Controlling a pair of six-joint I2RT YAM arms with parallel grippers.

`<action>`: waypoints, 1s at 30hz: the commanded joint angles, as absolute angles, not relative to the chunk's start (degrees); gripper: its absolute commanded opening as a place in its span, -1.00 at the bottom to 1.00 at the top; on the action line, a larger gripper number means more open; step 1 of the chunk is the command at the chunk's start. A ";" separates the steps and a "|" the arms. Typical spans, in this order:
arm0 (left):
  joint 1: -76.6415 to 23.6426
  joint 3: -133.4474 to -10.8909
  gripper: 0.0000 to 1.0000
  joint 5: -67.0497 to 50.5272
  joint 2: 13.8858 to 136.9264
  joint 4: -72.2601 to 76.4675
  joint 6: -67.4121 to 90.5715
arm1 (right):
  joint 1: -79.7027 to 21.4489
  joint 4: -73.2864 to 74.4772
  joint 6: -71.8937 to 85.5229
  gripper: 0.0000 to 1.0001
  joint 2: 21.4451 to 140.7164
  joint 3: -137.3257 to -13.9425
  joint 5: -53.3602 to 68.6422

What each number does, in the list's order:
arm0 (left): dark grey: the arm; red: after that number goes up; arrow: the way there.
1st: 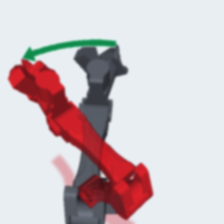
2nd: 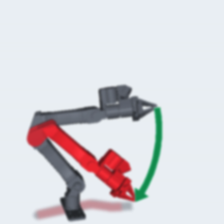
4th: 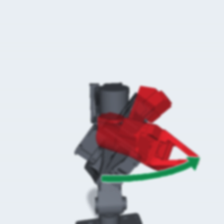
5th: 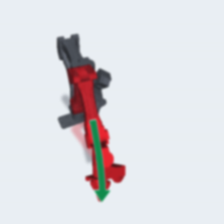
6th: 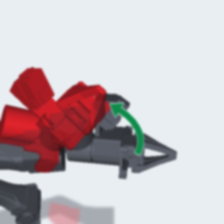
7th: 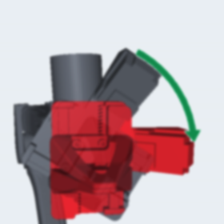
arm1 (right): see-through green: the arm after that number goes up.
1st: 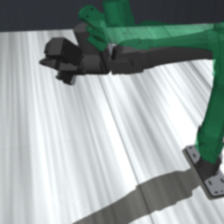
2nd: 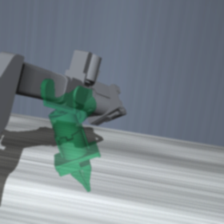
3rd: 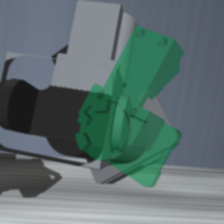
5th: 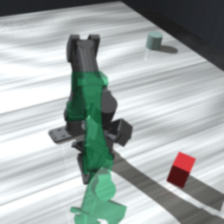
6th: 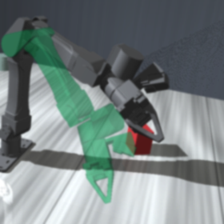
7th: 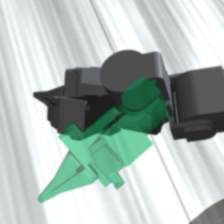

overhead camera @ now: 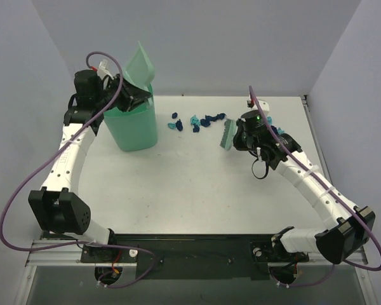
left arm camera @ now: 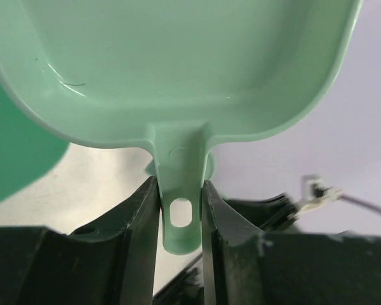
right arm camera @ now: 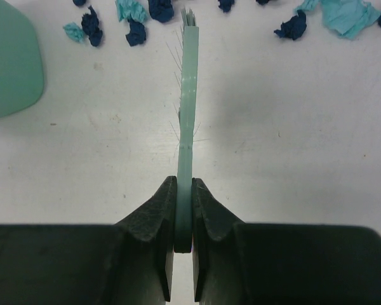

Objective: Sweep away the paper scraps from the table

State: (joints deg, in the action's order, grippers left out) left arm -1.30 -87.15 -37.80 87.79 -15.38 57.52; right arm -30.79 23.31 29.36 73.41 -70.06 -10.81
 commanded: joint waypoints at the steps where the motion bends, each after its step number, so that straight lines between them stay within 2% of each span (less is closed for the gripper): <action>1: -9.22 -94.39 -1.00 -26.83 84.82 -34.79 38.09 | -29.45 18.90 30.94 -1.00 74.09 -74.97 -14.85; 6: -20.54 -93.35 -1.00 -13.48 83.85 -44.90 30.43 | -24.27 14.95 34.18 -1.00 75.32 -75.85 -12.67; 13: -31.98 -81.57 -1.00 -1.24 78.94 -49.48 28.21 | -19.52 0.45 43.13 -1.00 82.95 -78.65 -6.86; 19: -34.28 -70.50 -1.00 10.27 72.08 -53.52 30.14 | -19.77 -14.13 54.47 -1.00 96.47 -84.71 -0.45; 26: -34.72 -62.41 -1.00 15.02 68.91 -56.51 30.68 | -23.11 -29.60 64.24 -1.00 110.82 -91.30 1.85; 30: -34.72 -60.65 -1.00 15.30 69.08 -57.22 29.89 | -25.48 -31.38 65.30 -1.00 118.73 -96.75 0.97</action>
